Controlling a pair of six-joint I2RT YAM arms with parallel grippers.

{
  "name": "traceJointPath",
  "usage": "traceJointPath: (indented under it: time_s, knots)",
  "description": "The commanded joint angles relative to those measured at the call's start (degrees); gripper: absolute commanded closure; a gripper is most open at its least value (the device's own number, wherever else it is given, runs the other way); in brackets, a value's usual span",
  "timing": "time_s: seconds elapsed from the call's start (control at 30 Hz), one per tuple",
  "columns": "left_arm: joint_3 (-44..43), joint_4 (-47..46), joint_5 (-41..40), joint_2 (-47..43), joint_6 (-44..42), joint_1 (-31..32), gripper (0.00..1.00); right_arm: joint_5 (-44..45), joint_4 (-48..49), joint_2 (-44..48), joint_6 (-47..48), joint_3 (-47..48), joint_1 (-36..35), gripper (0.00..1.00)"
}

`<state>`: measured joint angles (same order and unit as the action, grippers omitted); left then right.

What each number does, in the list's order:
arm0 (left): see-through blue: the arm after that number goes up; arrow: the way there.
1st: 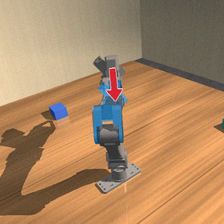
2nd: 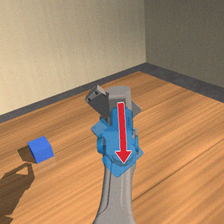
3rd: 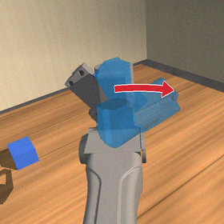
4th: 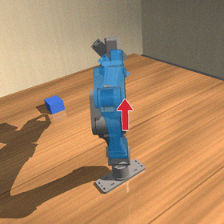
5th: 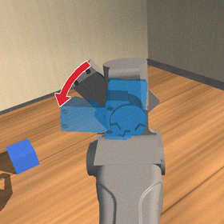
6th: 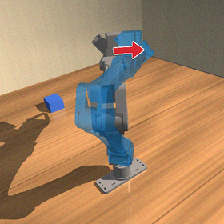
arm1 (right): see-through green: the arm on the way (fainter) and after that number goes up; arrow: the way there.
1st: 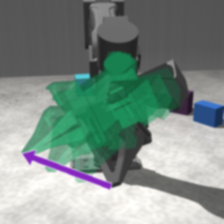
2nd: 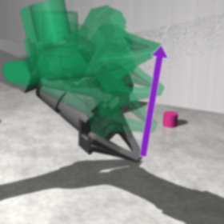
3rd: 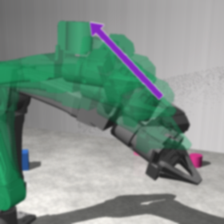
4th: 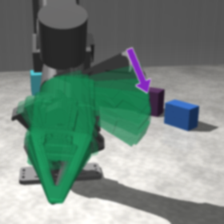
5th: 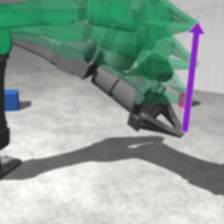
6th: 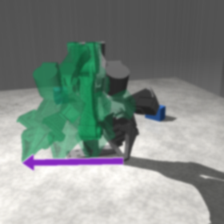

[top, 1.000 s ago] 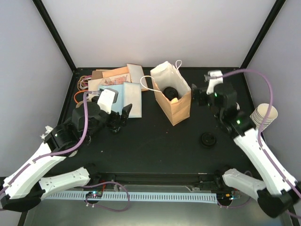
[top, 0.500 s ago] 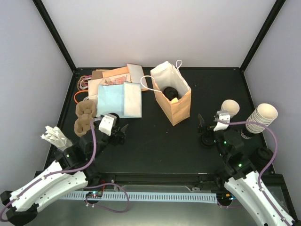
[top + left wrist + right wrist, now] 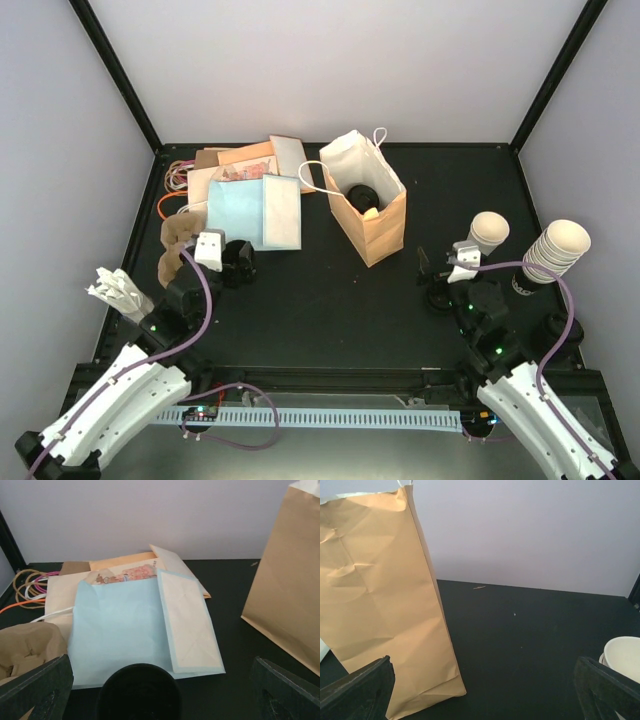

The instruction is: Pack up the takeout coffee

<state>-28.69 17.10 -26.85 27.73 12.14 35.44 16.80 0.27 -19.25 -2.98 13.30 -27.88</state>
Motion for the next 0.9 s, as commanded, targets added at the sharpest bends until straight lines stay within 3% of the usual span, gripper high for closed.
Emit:
traceJointPath:
  time_s: [0.0,0.13,0.27,0.47,0.6,0.87]
  knots:
    - [0.55,-3.44,2.56,-0.43,1.14,-2.81,0.01,0.12,4.11,0.01,1.08,0.66,0.19,0.00]
    - [-1.32,1.01,-0.30,1.00,6.24,-4.85,0.01,-3.67,2.49,-1.38,1.53,2.43,0.19,0.00]
    - [-9.81,15.21,-2.90,3.45,14.99,-9.75,0.01,-4.58,0.35,-2.16,0.65,4.27,0.19,0.00]
    - [-24.27,35.64,-7.81,6.83,17.81,-10.13,0.01,-4.04,-0.65,-1.74,-2.31,5.19,0.19,0.00]
    - [-33.10,48.18,-13.85,8.02,24.45,-10.77,0.01,-4.44,-3.13,-3.54,-3.65,7.21,0.19,0.00]
    - [-42.72,66.41,-19.58,12.26,40.61,-11.62,0.07,-6.24,-3.76,-4.71,-4.74,8.09,0.19,0.00]
